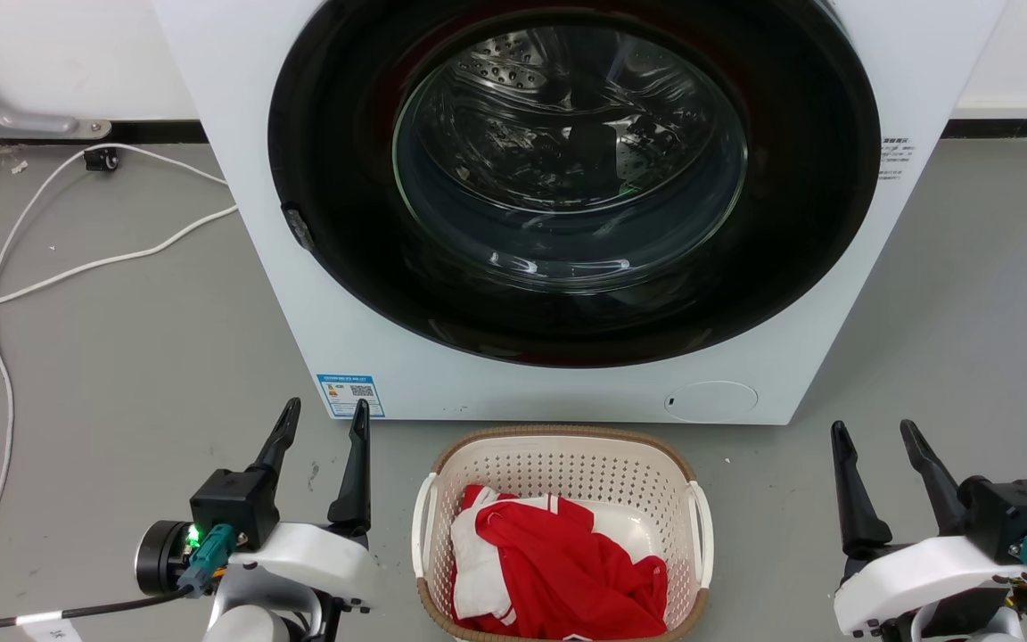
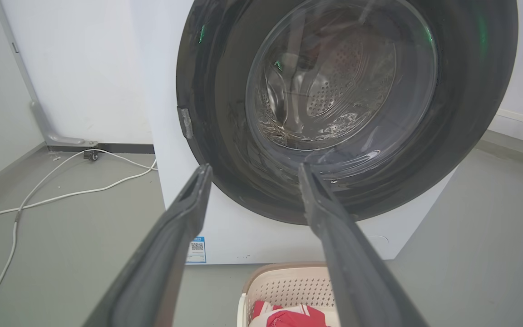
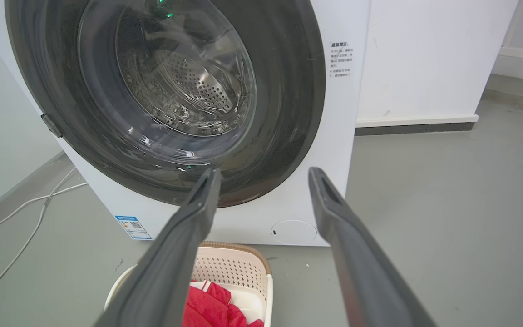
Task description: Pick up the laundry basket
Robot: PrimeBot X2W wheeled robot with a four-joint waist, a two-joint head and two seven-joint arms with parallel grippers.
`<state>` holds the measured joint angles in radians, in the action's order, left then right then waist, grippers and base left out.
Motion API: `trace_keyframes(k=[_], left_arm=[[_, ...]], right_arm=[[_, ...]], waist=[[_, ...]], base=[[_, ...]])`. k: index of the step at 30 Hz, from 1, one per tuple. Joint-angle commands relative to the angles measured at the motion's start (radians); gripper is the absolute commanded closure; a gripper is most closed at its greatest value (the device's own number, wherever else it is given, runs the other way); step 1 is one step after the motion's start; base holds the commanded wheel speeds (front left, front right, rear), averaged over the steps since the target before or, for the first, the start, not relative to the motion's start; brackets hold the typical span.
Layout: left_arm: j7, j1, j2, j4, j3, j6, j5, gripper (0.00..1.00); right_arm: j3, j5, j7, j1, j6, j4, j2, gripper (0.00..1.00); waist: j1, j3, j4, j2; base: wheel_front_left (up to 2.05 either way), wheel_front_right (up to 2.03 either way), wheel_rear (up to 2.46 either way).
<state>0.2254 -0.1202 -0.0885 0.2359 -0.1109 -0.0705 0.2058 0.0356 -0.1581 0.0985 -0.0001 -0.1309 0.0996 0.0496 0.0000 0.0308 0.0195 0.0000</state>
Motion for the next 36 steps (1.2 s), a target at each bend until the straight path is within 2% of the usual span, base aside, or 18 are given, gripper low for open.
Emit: trace_keyframes(k=[1,19,36], left_arm=[[0.011,-0.009,-0.001,-0.006,0.0,0.006,-0.027,0.0],[0.042,-0.004,0.006,-0.001,-0.006,0.014,-0.138,0.0],[0.04,-0.009,0.011,0.005,0.008,0.006,-0.129,0.0]], right_arm=[[-0.003,0.028,0.01,0.006,0.0,-0.007,0.002,0.0],[-0.007,0.144,0.028,0.017,0.0,-0.008,0.001,0.0],[-0.004,0.132,0.032,0.005,0.0,0.0,0.001,0.0]], waist=[[0.0,0.0,-0.001,0.0],[0.0,0.005,0.001,0.0],[0.0,0.009,-0.001,0.0]], base=[[0.0,0.0,0.0],[0.0,0.0,0.0],[0.0,0.0,0.0]])
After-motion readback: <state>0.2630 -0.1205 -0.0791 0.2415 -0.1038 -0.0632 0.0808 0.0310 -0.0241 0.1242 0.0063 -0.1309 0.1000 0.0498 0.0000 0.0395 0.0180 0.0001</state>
